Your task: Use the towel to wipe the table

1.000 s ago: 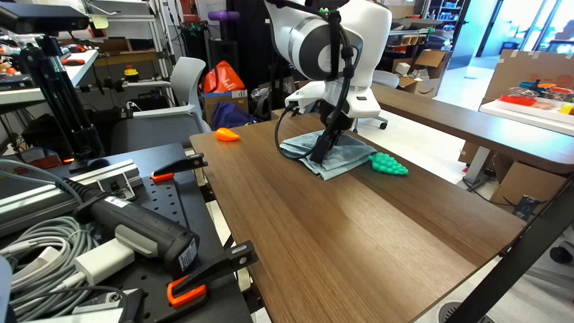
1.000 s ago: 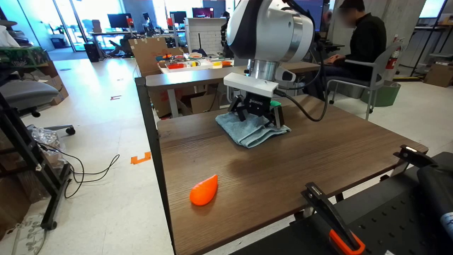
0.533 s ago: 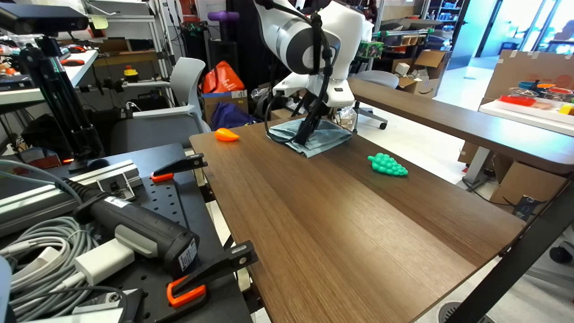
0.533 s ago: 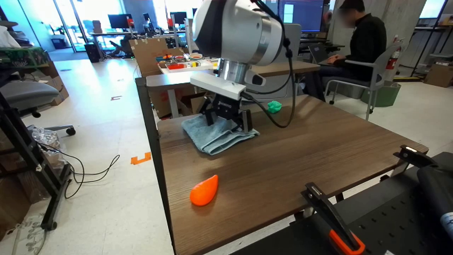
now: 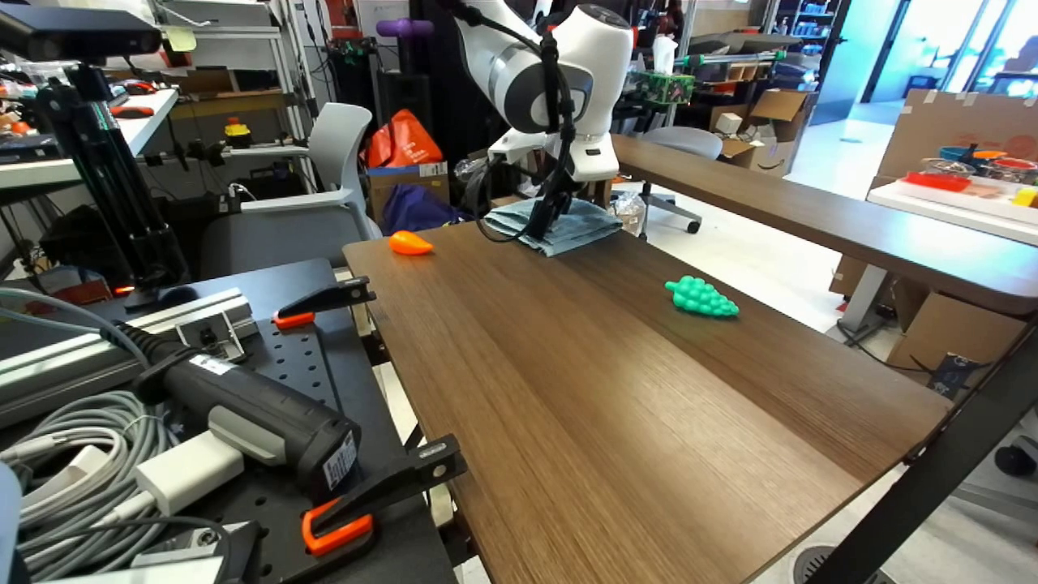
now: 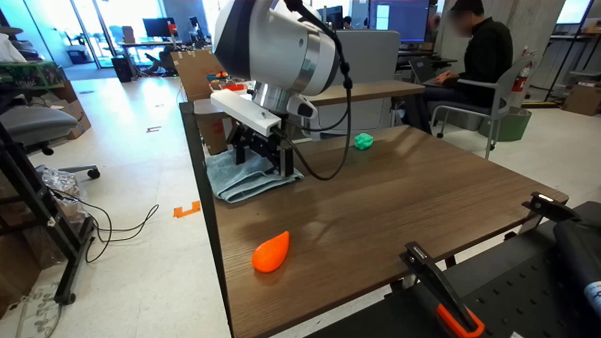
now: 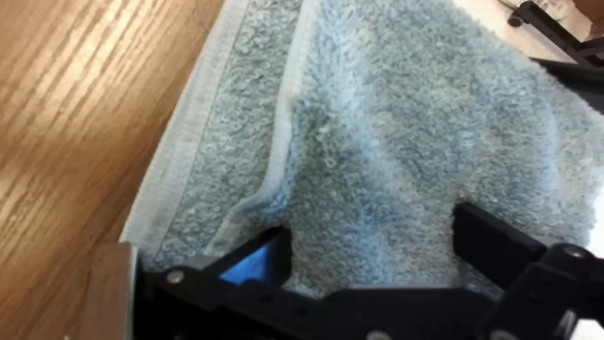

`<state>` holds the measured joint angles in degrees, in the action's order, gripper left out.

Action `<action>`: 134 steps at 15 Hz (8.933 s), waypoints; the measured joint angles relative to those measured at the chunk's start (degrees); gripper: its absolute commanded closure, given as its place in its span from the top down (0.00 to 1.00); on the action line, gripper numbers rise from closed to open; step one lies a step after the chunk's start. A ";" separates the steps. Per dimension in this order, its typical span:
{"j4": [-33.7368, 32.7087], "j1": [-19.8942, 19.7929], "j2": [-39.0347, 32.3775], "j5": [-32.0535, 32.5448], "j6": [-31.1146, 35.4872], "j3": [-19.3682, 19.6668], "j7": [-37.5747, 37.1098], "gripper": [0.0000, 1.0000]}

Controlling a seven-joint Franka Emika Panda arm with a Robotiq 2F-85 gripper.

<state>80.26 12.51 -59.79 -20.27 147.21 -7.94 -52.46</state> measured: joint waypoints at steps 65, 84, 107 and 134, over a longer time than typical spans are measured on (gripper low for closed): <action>35.77 0.81 17.15 20.95 7.53 24.37 -0.93 1.00; 30.79 -0.17 14.10 33.63 0.51 29.20 -19.74 1.00; 45.90 8.62 21.56 26.86 19.18 16.93 -4.17 1.00; 53.19 -8.20 33.03 6.68 22.98 4.41 14.36 1.00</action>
<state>133.45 4.31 -26.76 -13.59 170.18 -3.53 -38.11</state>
